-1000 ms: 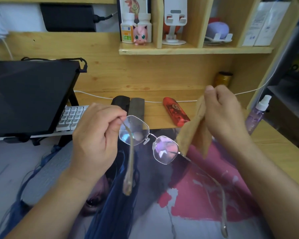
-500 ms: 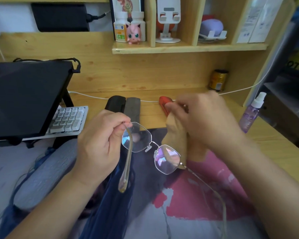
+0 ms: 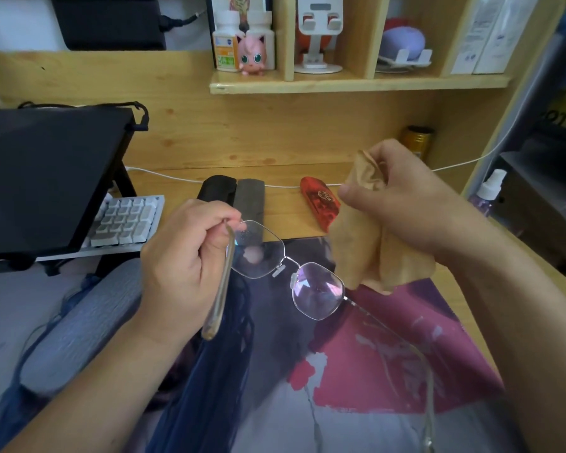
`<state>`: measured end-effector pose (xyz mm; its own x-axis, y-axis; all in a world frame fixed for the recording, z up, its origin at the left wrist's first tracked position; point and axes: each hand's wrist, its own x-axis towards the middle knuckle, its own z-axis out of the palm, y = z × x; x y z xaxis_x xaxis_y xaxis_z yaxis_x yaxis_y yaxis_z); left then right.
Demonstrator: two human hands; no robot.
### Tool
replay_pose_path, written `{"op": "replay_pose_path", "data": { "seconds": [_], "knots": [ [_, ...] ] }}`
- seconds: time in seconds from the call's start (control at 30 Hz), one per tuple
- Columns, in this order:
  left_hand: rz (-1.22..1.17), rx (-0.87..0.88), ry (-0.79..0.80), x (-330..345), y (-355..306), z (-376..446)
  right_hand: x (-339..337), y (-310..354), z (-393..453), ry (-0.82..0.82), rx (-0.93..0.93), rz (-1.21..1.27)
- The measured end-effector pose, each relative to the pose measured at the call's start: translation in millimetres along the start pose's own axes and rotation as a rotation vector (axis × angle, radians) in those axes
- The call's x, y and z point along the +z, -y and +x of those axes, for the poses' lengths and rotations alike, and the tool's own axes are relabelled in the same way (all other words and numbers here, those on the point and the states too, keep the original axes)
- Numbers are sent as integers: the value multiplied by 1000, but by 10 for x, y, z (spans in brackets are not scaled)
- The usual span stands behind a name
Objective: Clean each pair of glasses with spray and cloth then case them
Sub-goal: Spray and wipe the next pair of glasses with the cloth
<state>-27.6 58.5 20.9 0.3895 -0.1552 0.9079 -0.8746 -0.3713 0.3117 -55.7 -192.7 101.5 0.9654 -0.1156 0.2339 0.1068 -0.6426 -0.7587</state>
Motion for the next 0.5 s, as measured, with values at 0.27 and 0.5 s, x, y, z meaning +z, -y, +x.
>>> {"op": "replay_pose_path", "data": {
  "seconds": [0.27,0.5],
  "knots": [
    [8,-28,-27,-2,28,0,203,-26,-108,142,-153,564],
    [185,0,-119,-94,79,53,257,-109,-255,574,-229,517]
  ]
}}
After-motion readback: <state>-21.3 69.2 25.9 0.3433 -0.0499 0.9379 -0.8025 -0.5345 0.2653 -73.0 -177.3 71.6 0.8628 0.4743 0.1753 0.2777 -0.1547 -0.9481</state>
